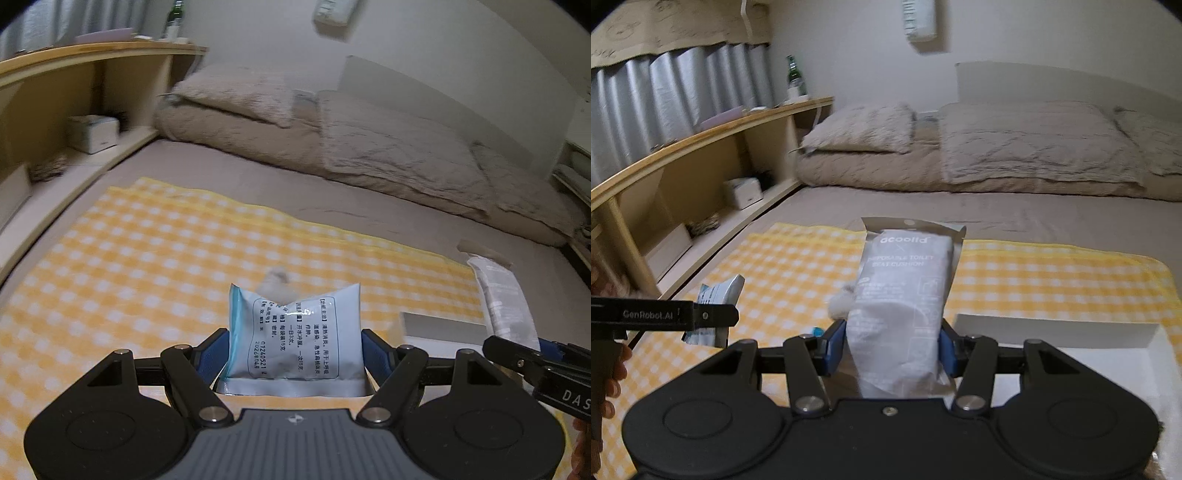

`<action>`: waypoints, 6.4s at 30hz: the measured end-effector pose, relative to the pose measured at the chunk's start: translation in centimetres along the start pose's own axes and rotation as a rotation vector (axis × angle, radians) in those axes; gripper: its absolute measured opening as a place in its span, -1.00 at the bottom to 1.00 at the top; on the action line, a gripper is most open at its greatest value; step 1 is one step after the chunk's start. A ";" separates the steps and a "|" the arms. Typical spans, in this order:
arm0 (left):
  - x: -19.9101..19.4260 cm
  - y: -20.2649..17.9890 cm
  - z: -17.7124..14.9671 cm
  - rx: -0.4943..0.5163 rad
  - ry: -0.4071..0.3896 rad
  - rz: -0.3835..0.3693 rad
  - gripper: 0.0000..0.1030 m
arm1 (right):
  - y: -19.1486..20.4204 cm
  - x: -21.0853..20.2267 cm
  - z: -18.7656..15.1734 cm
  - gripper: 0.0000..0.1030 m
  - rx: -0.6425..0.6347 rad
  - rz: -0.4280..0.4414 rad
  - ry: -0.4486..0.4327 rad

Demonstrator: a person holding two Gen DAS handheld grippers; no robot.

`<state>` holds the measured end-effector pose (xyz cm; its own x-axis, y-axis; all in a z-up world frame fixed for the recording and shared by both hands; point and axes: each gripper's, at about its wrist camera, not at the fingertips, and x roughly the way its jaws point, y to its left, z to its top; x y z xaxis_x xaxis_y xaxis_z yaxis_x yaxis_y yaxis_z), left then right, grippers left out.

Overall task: Organize soft objects
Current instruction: 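Carry the white packet and grey cushion pack over the white box with both tools, then release the white packet and grey cushion pack into the box with both tools, then move both tools from the box toward the white plush toy and blue packet, then grasp the white plush toy with the left tool while the right tool grasps the blue packet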

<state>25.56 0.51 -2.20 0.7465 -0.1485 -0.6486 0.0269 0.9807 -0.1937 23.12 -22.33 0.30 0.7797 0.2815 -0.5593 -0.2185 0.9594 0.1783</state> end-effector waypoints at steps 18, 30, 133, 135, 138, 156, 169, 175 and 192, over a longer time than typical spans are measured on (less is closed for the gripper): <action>5.0 -10.6 -1.1 -0.019 0.019 -0.245 0.48 | -7.9 -0.2 -1.7 0.02 0.060 -0.128 0.058; 11.0 -14.6 -3.1 0.004 0.125 -0.366 0.48 | -12.3 1.3 -3.1 0.02 0.090 -0.193 0.128; -5.2 -6.5 -0.4 0.227 -0.125 -0.001 1.00 | -12.1 -10.1 -4.5 1.00 0.110 -0.236 -0.021; -5.3 -5.6 0.3 0.227 -0.134 0.010 1.00 | -11.8 -9.8 -4.3 1.00 0.104 -0.231 -0.027; -4.9 -4.2 1.4 0.212 -0.138 0.031 1.00 | -11.3 -9.0 -3.6 1.00 0.097 -0.223 -0.039; 7.1 5.7 6.6 0.210 -0.079 0.070 1.00 | -1.4 2.3 0.9 1.00 -0.034 -0.053 -0.064; 16.5 6.3 5.3 0.400 0.052 -0.044 0.70 | 6.0 12.5 -2.7 1.00 -0.105 0.059 0.048; 18.9 5.9 4.6 0.470 0.082 -0.068 0.64 | 7.9 16.8 -4.5 0.87 -0.109 0.077 0.116; 22.7 4.8 4.1 0.479 0.109 -0.118 0.05 | 8.9 23.2 -5.3 0.41 -0.045 0.088 0.193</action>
<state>45.35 2.38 -14.81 0.6473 -0.2489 -0.7204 0.4278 0.9009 0.0732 36.22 -7.14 -15.38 0.6308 0.3581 -0.6884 -0.3098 0.9296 0.1996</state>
